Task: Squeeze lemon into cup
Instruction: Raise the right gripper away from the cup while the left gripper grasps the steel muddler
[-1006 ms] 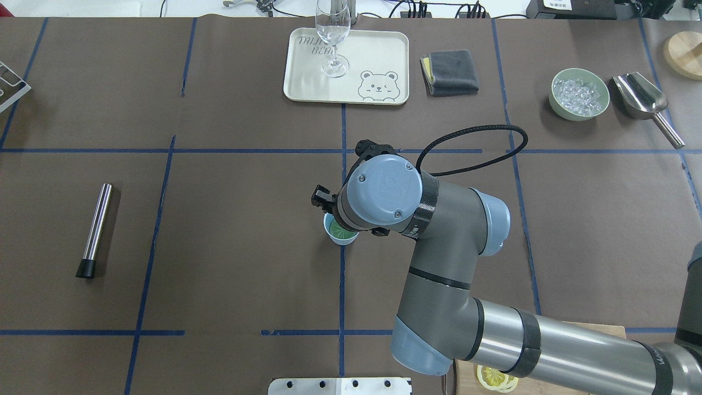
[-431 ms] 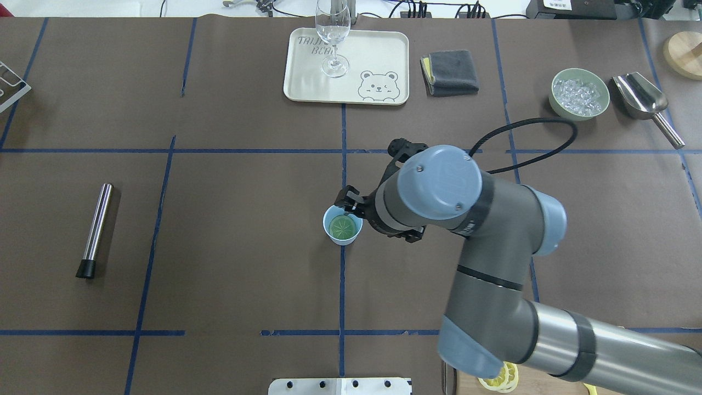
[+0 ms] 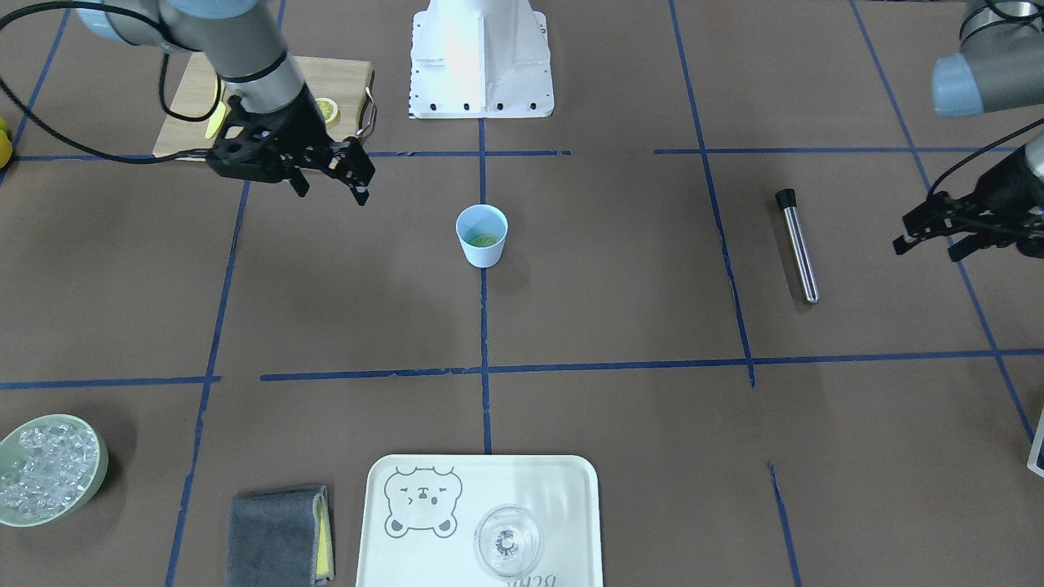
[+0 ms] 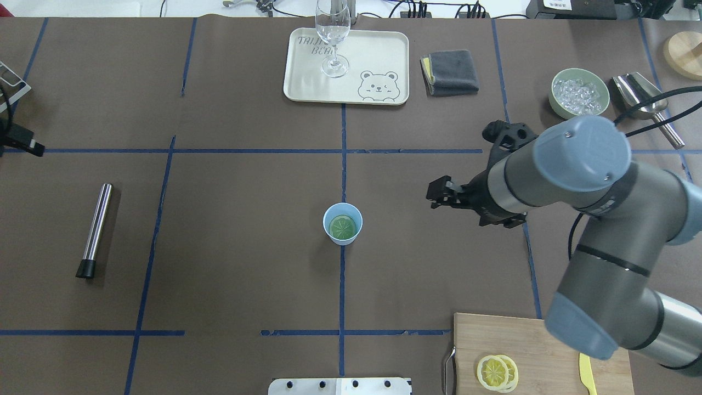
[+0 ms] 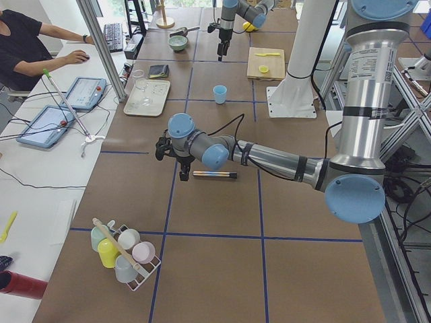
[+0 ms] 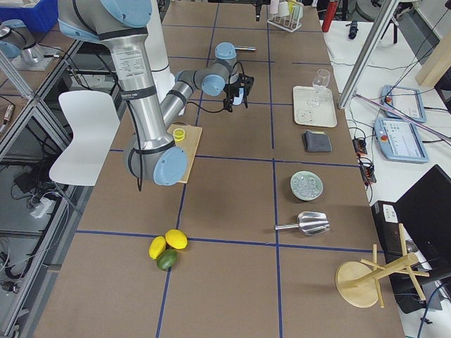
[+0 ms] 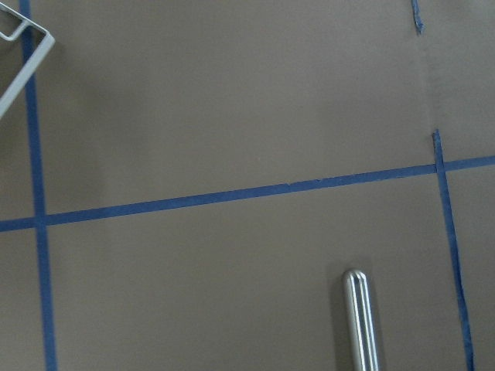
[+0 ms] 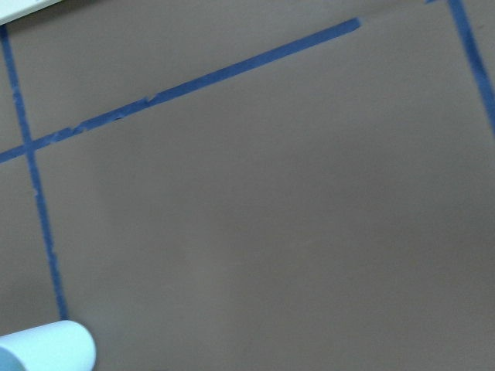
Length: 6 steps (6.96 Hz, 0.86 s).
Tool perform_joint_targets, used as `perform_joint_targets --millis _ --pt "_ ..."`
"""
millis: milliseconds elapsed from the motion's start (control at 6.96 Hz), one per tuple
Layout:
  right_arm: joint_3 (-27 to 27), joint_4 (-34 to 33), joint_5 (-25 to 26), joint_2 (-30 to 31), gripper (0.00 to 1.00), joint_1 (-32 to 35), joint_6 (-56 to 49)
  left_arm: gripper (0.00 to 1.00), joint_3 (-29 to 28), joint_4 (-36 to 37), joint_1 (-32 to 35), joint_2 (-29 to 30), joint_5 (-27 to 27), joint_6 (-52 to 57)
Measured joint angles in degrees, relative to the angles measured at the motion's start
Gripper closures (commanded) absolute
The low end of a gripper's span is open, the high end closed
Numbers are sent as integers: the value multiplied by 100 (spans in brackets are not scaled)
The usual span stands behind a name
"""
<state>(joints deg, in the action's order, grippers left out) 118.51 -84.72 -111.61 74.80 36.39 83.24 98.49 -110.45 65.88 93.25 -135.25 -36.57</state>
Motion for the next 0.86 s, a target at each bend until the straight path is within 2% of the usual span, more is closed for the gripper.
perform_joint_targets --millis 287,862 --pt "48 7 -312 536 0 522 -881 11 -149 -110 -834 98 591 -731" --pt "20 8 -420 682 0 665 -1122 17 -574 -150 -1361 293 954 -793"
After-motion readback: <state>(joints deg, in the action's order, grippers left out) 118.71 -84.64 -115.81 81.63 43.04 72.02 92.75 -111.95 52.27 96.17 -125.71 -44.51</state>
